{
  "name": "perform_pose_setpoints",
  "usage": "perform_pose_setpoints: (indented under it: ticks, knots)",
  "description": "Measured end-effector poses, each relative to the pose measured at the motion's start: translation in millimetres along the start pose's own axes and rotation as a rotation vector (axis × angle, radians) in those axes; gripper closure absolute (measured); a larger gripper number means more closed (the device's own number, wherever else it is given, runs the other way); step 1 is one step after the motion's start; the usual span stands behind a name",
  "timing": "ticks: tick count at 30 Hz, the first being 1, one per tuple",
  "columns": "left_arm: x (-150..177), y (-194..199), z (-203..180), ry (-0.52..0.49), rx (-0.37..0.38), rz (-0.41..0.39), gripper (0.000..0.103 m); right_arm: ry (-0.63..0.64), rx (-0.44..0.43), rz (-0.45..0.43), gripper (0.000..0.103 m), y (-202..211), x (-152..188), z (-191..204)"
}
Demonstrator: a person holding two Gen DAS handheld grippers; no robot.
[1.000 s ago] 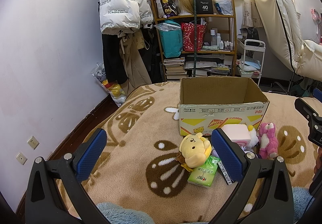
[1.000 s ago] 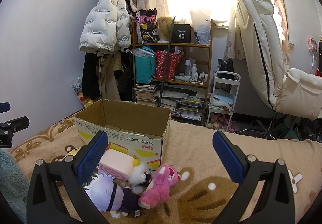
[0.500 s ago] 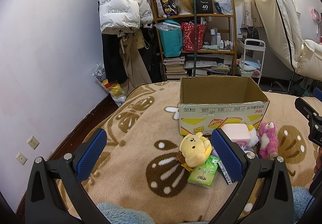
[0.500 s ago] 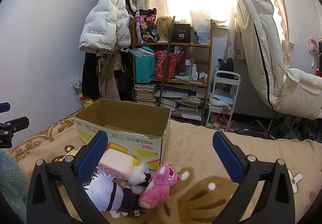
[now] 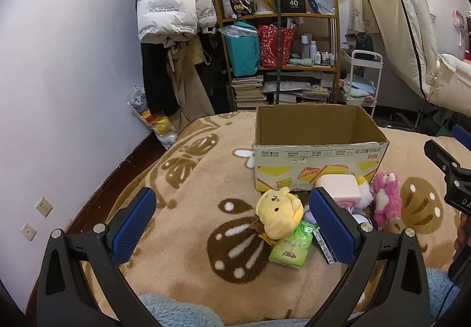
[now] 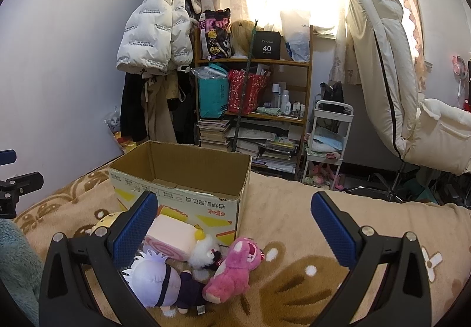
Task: Organize soft objects
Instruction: 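Grasp the yellow plush bear with the left tool while the right tool grasps the pink plush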
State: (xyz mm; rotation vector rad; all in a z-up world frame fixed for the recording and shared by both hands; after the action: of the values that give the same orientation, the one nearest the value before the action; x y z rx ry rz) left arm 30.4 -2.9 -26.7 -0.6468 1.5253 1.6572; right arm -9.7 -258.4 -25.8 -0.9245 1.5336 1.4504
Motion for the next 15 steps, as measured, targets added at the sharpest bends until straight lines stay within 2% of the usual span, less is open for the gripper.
perform_pose_setpoints:
  ticks: [4,10,15]
  knots:
    - [-4.2,-5.0,-3.8,-0.013,-0.005,0.026,0.001,-0.003,0.026,0.038,0.000,-9.7,0.1,2.1]
    - [-13.0,-18.7,-9.6,-0.013,-0.006,0.055,0.001,-0.061,-0.033,0.098,0.000,-29.2,2.5,-4.7]
    - [-25.0,-33.4,-18.7,-0.023,0.009,0.064,0.001,-0.077,-0.012,0.140,0.000,-46.7,3.5,-10.1]
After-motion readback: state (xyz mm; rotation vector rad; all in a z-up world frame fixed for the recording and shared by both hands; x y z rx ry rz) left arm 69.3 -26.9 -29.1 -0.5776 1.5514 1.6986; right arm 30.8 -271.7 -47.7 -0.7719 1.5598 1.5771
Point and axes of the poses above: each gripper's, at about its wrist camera, not at the fingertips, and y roughly against the way its jaws point, z to its left, x to its underside, the point moved 3 cm from there along -y, roughly the way its jaws point
